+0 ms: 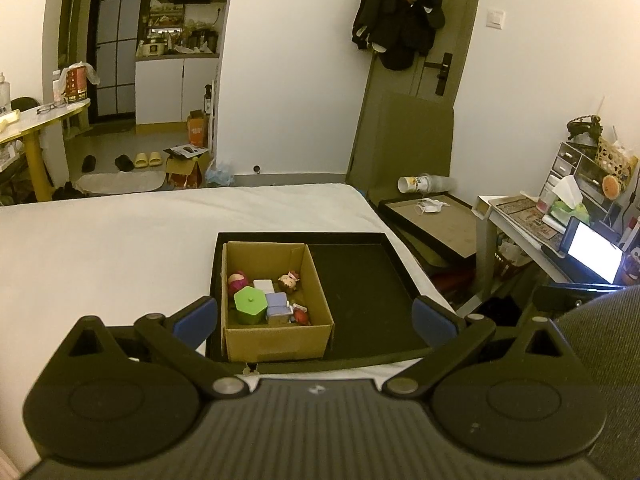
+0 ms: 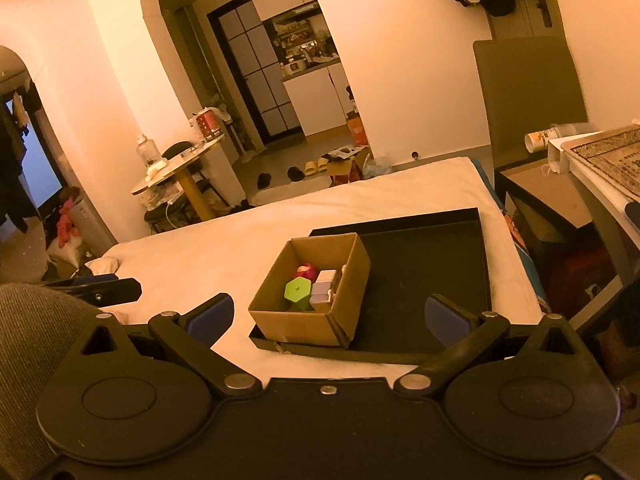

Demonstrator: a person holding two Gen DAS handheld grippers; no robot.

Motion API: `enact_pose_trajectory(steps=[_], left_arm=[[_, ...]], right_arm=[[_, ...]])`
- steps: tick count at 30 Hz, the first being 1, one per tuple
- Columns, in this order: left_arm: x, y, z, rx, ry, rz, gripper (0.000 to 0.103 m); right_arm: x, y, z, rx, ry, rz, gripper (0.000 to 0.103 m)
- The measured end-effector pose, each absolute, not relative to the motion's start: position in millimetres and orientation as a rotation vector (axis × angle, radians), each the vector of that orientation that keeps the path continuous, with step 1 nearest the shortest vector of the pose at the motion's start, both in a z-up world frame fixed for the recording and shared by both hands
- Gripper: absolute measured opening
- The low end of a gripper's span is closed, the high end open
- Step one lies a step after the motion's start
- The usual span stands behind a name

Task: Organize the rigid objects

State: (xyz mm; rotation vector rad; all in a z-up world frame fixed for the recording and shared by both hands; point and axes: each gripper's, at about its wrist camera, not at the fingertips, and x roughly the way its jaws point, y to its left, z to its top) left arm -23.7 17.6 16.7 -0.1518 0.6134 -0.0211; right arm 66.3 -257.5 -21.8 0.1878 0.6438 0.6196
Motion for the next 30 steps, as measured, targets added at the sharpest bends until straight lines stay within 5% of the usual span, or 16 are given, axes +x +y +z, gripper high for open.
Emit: enact_pose_trajectory(steps=[30], left_arm=[[-23.9, 18.8, 16.5, -0.16, 0.619, -0.018, 0.103]], right_arm=[[66.4, -255.2, -20.4, 0.18, 0.647, 0.617, 0.103]])
